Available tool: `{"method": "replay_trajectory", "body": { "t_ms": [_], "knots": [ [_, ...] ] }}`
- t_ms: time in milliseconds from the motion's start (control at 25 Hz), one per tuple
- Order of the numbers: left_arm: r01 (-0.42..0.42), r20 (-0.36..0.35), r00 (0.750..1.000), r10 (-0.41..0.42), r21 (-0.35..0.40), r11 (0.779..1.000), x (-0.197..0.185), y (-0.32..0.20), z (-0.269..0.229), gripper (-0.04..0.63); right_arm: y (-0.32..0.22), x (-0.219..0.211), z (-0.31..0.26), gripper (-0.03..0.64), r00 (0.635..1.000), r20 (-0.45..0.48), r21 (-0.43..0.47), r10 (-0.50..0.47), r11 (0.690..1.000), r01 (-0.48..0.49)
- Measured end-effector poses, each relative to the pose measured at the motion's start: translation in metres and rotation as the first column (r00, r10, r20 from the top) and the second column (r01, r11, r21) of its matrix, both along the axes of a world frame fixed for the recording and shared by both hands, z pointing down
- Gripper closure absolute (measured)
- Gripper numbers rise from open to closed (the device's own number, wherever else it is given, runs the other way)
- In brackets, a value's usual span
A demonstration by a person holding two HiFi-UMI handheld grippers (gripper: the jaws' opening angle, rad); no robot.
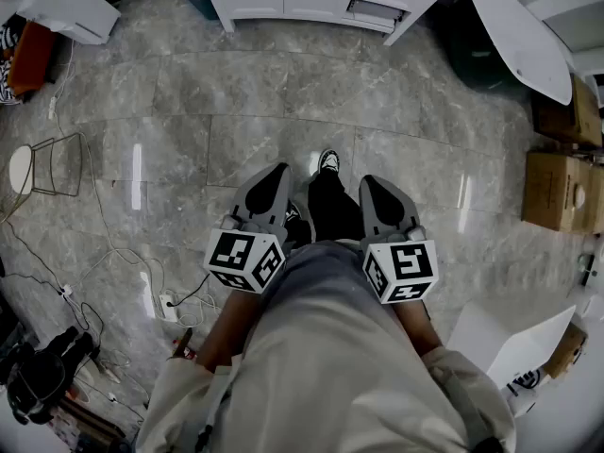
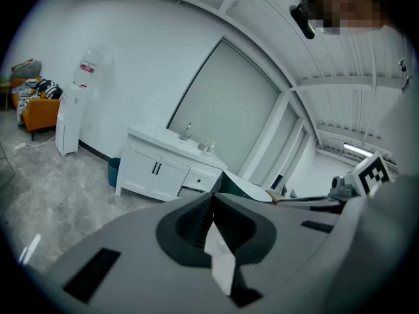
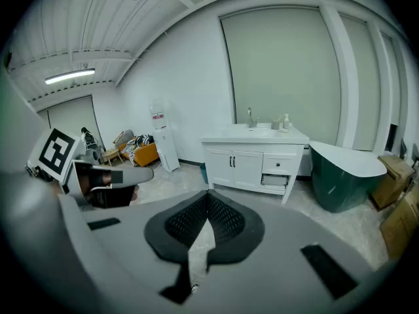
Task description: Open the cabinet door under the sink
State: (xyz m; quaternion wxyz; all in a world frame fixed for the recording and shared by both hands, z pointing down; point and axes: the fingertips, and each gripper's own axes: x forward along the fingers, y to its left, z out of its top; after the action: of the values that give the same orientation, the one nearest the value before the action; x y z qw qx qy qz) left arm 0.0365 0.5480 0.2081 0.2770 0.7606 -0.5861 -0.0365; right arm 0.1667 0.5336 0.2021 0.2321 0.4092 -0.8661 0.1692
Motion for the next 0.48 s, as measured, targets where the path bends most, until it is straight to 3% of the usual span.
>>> {"method": "replay_trajectory", "body": {
  "t_ms": [280,480],
  "knots": [
    [0.017,0.008,1.000,-0.017,0.038,0.999,-0.016,0.034,-0.011,0.597,0.032,-0.017,-0.009,0.606,1.000,0.020,0.003,-0.013,1.000,0.013],
    [0.040,-0.005,0.999,-0.040,0.072,0.997,-0.034,0.029,-0.025,0.597,0.021,-0.030,-0.021,0.606,0.994,0.109,-0.004,-0.005,1.000,0.006]
  ]
}}
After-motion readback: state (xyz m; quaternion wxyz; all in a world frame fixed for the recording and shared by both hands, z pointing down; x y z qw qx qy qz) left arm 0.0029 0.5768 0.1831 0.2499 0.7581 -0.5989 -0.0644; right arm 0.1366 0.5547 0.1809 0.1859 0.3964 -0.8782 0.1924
